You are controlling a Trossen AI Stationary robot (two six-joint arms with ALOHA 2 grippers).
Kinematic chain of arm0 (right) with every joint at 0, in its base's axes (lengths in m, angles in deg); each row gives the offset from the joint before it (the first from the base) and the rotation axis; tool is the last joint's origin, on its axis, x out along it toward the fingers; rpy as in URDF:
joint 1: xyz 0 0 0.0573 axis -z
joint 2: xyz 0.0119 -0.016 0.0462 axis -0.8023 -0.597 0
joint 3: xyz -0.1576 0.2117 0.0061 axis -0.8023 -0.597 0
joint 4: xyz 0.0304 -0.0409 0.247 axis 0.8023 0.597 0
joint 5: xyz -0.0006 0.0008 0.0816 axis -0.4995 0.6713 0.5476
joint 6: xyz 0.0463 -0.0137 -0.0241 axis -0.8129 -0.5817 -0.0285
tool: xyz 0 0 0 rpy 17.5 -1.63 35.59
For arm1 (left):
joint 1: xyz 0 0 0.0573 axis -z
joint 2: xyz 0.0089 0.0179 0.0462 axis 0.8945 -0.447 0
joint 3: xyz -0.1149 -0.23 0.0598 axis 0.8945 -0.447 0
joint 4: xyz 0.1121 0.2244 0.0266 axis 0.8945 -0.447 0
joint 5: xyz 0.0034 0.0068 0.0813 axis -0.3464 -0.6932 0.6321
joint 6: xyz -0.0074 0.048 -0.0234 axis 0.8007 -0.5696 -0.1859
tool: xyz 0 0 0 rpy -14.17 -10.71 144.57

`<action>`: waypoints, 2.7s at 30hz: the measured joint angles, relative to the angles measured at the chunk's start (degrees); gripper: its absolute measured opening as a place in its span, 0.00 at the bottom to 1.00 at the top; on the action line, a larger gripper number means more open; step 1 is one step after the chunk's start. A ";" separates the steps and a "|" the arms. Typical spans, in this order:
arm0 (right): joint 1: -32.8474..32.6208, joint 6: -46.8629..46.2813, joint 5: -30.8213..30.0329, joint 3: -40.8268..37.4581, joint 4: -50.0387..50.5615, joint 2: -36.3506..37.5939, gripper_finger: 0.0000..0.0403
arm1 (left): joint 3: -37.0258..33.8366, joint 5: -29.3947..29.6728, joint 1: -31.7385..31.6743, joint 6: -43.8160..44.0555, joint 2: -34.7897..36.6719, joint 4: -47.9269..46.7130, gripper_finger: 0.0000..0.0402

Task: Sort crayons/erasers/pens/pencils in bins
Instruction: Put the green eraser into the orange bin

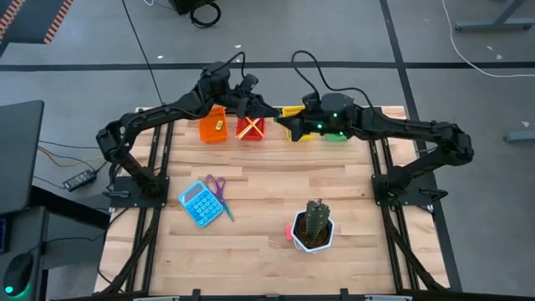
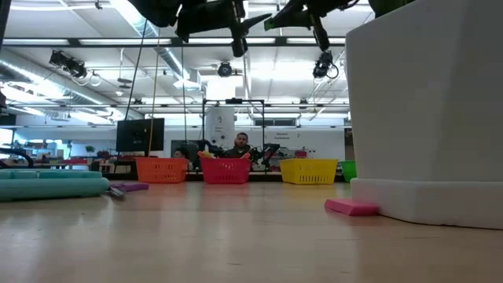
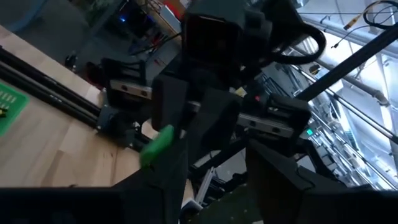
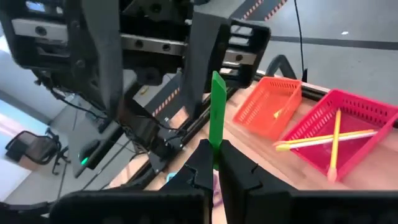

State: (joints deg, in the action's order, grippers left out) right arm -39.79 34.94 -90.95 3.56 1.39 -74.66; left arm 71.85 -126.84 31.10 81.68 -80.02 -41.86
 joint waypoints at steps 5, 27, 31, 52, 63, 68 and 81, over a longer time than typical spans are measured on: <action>0.72 -0.44 2.20 0.04 1.56 0.30 0.04 | 0.00 0.29 -0.67 -0.80 0.00 -0.20 0.41; 0.16 -0.73 1.49 0.04 2.65 0.34 0.04 | 0.00 2.47 0.91 -4.64 0.11 -2.39 0.42; 0.13 -0.73 1.53 0.04 2.60 0.34 0.04 | 0.02 3.62 0.97 -5.69 0.11 -4.20 0.40; 0.20 -1.07 1.23 0.04 2.22 0.43 0.04 | 0.02 6.38 1.50 -9.70 0.11 -8.35 0.22; 0.21 -1.69 1.10 0.04 5.49 0.32 0.17 | 0.02 11.07 1.09 -10.64 0.13 -14.79 0.05; 0.16 -4.01 1.16 0.04 12.14 0.34 0.26 | 0.00 11.33 -3.06 -14.13 2.30 -24.47 0.05; 0.02 -3.20 -0.37 0.04 18.61 0.36 0.32 | 0.00 30.00 -20.88 -39.50 6.71 -62.29 0.05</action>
State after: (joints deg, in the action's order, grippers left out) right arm -39.76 31.74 -91.32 3.60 20.01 -74.31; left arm 71.85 -96.84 10.22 42.18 -73.31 -104.15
